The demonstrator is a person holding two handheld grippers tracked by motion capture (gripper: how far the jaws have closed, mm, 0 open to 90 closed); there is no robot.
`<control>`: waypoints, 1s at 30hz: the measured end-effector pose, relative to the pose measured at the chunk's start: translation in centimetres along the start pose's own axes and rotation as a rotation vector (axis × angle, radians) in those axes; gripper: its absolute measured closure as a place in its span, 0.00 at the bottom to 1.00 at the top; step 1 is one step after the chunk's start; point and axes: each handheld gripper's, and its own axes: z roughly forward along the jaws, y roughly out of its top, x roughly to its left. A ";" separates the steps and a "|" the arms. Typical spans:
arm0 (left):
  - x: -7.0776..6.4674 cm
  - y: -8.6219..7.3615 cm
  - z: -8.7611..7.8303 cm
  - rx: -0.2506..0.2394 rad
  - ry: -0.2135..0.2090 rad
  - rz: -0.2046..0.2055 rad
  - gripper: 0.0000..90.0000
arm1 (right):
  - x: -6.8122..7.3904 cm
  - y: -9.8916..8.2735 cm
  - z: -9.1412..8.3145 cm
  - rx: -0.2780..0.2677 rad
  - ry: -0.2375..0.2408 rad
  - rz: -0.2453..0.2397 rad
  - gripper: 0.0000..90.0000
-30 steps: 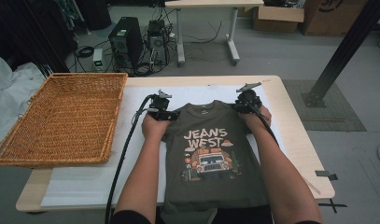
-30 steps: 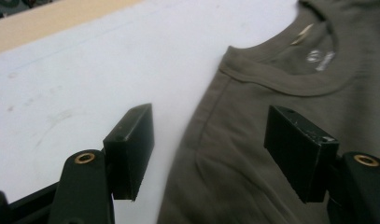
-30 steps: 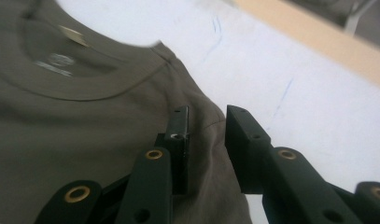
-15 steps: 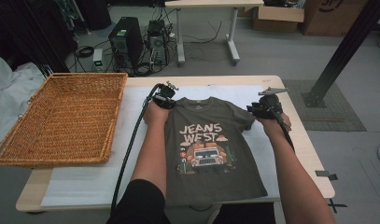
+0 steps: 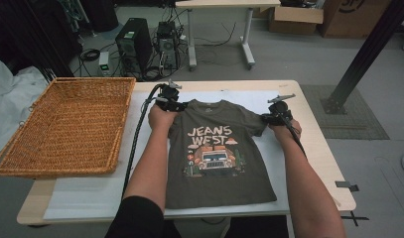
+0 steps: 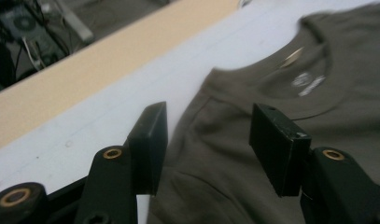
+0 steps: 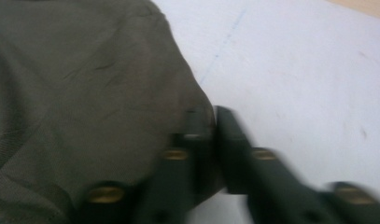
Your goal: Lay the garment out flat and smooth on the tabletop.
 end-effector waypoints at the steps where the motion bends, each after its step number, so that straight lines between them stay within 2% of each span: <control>1: -0.2 -0.2 -0.6 -0.015 -0.006 -0.009 0.53 | -0.3 0.5 0.1 0.010 -0.022 -0.024 0.99; 3: -0.7 -0.7 -1.8 -0.031 -0.005 -0.012 0.53 | -0.9 1.4 0.2 -0.002 -0.073 -0.052 0.99; 5: -1.0 -1.3 -2.7 -0.039 -0.005 -0.032 0.52 | -1.5 1.9 0.4 -0.013 -0.107 -0.062 0.99; 7: -1.1 -1.8 -3.4 -0.038 -0.006 -0.047 0.51 | -1.7 1.9 0.9 -0.001 -0.104 -0.048 0.95; 8: -1.1 -2.1 -3.7 -0.039 -0.001 -0.051 0.50 | -1.5 1.8 1.0 0.007 -0.108 -0.045 0.87; 9: -1.1 -2.4 -3.9 -0.038 0.006 -0.059 0.49 | -1.3 1.8 1.0 0.011 -0.108 -0.039 0.84; 11: -0.9 -2.8 -4.3 -0.029 0.014 -0.078 0.48 | -0.6 2.2 0.6 -0.019 -0.107 -0.037 0.77; 14: -0.8 -3.0 -4.6 -0.020 0.019 -0.103 0.45 | 0.7 3.3 -0.1 -0.116 -0.041 -0.033 0.69; 17: -0.9 -3.1 -5.0 -0.042 0.008 -0.120 0.44 | 2.2 4.8 0.6 -0.133 0.010 -0.060 0.65; 19: -1.3 -3.3 -5.3 -0.047 0.005 -0.105 0.43 | 2.9 5.4 1.8 -0.128 0.021 -0.073 0.66; 21: -1.5 -3.5 -5.6 -0.042 0.000 -0.102 0.42 | 3.1 5.7 3.2 -0.087 0.009 -0.068 0.66; 22: -1.5 -3.7 -5.7 -0.045 -0.005 -0.106 0.41 | 3.0 5.7 4.0 -0.057 0.007 -0.063 0.70; 23: -1.5 -3.8 -5.8 -0.052 -0.008 -0.114 0.41 | 2.9 5.5 4.6 -0.038 0.025 -0.056 0.76; 24: -1.4 -3.9 -5.8 -0.054 -0.011 -0.123 0.40 | 2.9 5.3 5.1 -0.029 0.023 -0.061 0.85; 25: -1.3 -4.0 -5.8 -0.056 -0.013 -0.129 0.39 | 2.8 5.2 5.3 -0.043 0.031 -0.051 0.93; 26: -1.3 -4.0 -5.8 -0.057 -0.009 -0.134 0.39 | 2.8 5.3 5.5 -0.044 0.035 -0.061 0.96; 28: -1.0 -4.2 -5.7 -0.058 -0.002 -0.141 0.39 | 2.6 5.7 5.6 -0.030 0.027 -0.085 0.97; 30: -0.6 -4.5 -5.5 -0.056 0.004 -0.157 0.39 | 2.4 5.8 5.7 -0.026 0.025 -0.077 0.96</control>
